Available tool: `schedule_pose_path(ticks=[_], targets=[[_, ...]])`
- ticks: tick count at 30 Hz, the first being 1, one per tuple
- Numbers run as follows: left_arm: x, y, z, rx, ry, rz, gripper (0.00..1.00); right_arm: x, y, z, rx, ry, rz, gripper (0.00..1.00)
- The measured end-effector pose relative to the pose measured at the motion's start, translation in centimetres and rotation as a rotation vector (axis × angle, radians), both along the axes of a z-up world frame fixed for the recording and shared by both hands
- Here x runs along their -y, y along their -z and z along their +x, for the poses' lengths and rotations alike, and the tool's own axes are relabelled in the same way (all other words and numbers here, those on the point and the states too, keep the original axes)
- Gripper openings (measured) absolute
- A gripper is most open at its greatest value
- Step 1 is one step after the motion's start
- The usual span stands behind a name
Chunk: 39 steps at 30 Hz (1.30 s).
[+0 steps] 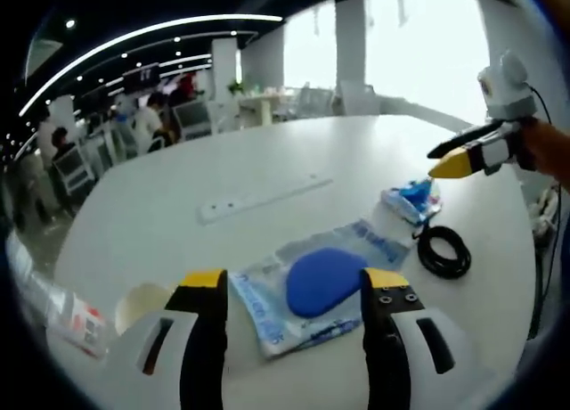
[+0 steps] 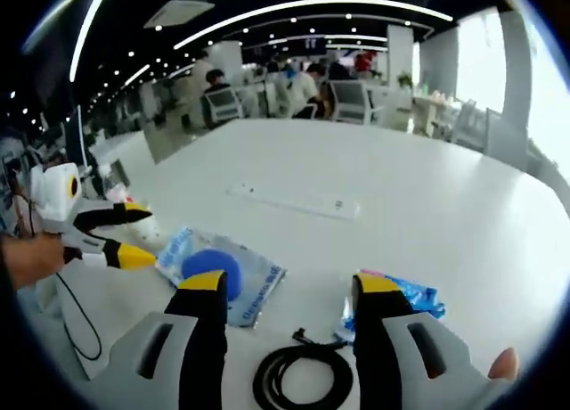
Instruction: Arrange the tabletop items into an orderly group along one side of the table until the central work area is clear of visible clutter.
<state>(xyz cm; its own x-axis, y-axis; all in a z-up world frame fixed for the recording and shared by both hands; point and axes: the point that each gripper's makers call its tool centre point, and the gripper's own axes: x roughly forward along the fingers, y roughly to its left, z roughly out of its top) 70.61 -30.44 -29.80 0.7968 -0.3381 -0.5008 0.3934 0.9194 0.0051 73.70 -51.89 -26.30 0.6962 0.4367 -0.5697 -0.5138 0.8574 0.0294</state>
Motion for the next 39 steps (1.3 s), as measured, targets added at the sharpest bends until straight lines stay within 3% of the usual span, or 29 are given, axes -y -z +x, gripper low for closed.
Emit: schedule_pose_path(ticks=[5,15,29,39], targets=[[1.9,-0.7,-1.5,0.017,0.034,-0.024,0.57,2.9,-0.2,-1.6,0.015,0.045,-0.008,0.56],[7.9,0.4,-4.8,-0.004,0.136,-0.063,0.57,7.0,4.1,-5.6,-0.061,0.121,-0.031,0.54],[13.2,3.5,-9.4,-0.08,0.221,-0.062,0.54,7.8,8.2,-7.8,-0.137,0.13,-0.054,0.5],[18.3,4.6,-8.5,-0.111,0.269,-0.056,0.46,7.8,10.0,-7.1,-0.177,0.112,-0.062,0.43]])
